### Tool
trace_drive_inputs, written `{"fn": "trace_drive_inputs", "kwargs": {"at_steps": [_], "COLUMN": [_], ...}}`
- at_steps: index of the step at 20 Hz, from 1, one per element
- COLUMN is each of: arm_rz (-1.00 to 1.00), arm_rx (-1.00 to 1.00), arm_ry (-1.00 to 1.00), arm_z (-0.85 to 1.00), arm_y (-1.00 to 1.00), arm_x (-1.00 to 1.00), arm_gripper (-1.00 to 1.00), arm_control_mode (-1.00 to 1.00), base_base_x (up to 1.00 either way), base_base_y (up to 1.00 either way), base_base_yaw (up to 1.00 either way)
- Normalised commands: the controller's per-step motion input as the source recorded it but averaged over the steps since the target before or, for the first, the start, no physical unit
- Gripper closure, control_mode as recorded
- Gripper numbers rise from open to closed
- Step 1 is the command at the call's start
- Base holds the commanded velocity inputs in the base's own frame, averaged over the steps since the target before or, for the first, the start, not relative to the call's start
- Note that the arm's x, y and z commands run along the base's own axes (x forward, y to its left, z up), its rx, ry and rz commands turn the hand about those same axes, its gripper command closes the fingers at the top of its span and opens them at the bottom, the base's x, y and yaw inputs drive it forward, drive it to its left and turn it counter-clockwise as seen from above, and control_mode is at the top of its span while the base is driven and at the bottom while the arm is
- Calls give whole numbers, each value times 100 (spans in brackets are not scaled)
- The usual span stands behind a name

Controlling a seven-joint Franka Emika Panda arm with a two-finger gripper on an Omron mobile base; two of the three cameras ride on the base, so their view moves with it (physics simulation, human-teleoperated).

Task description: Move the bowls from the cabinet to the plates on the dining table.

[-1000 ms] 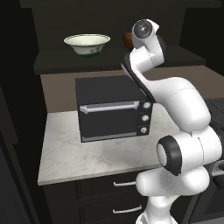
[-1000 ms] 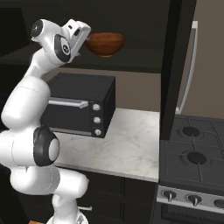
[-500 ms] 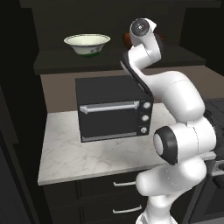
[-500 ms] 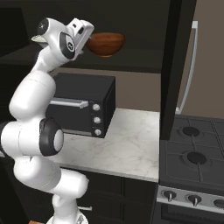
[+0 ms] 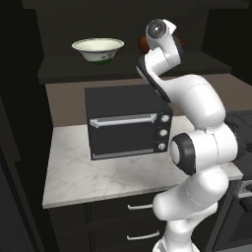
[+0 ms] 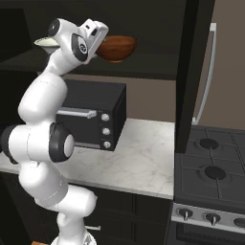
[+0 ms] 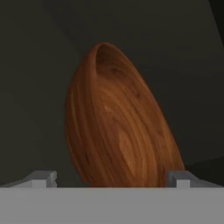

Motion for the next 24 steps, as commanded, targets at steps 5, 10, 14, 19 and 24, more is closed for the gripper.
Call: {"fn": "trace_drive_inputs", "kwargs": {"at_steps": [5, 10, 14, 19, 24], "arm_rz": [-2, 0, 0, 0, 0], "arm_rx": [-1, 0, 0, 1, 1], "arm_ry": [0, 0, 4, 8, 4], "arm_z": [0, -2, -14, -45, -50], "arm_y": [-12, -1, -2, -12, -18], "arm_x": [27, 29, 23, 4, 2], "arm_gripper": [-100, -100, -100, -100, -100], "arm_control_mode": [-100, -100, -100, -100, -100], "base_base_x": [0, 0, 0, 0, 0], "base_base_y": [0, 0, 0, 0, 0], "base_base_yaw": [0, 0, 0, 0, 0]}}
